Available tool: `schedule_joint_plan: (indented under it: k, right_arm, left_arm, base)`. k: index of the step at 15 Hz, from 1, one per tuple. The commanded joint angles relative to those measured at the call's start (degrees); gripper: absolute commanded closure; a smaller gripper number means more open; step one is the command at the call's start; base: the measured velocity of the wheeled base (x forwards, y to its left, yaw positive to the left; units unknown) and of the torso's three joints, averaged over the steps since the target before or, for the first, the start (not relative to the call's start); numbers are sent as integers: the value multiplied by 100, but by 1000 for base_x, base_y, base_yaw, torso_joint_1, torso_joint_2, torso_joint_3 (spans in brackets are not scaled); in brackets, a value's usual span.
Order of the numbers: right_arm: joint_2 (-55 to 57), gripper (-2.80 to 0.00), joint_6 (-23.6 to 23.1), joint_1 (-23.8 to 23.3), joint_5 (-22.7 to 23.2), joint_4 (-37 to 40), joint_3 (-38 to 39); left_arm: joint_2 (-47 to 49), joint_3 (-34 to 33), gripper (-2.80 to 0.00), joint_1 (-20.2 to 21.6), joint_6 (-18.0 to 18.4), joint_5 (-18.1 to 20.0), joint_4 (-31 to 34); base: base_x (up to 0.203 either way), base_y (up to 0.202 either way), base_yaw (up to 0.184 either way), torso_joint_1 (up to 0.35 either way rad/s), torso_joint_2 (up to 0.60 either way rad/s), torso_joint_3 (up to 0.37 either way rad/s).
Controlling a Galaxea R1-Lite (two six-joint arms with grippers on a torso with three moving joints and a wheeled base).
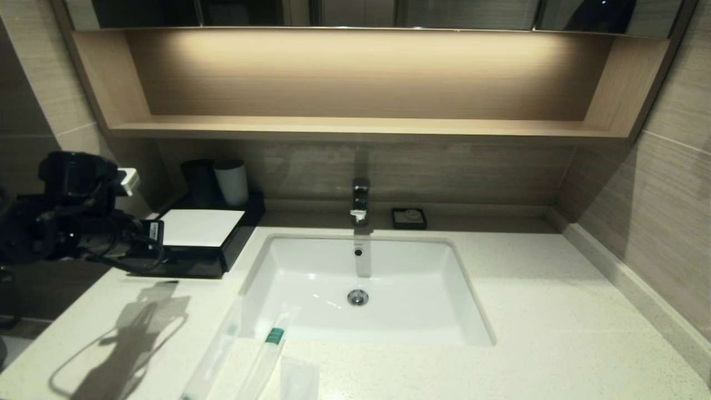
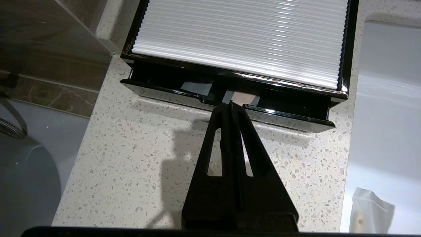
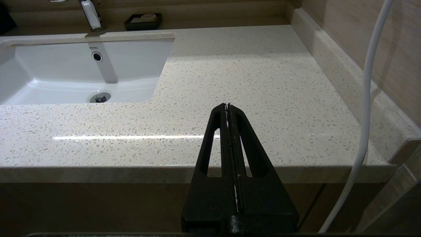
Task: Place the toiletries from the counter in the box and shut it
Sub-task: Open the drawer
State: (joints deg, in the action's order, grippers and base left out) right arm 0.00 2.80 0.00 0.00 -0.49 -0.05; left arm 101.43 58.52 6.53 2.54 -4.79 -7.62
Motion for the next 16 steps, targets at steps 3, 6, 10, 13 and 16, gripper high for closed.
schedule_joint_plan:
  k: [3,6,10,13,16]
  right_arm:
    - [9,0,1,0,0,-4,-4]
    - [9,0,1,0,0,-4,-3]
    - [9,0,1,0,0,-4,4]
    - [9,0,1,0,0,-4,5]
    - [9,0,1,0,0,-4,5]
  left_arm:
    - [321,-154,0,6,10,-25,-463]
    - [393,-244,0,12,1,-21,-662]
    - [453,-460,0,15,-17,22,-852]
    - [500,-906,0,15,-21,25,-1637]
    - [541,-1339,0,15,-29,22,-2534]
  base:
    - [0,0,0,0,0,0]
    - [0,0,0,0,0,0]
    - [0,0,0,0,0,0]
    - [0,0,0,0,0,0]
    - [0,0,0,0,0,0]
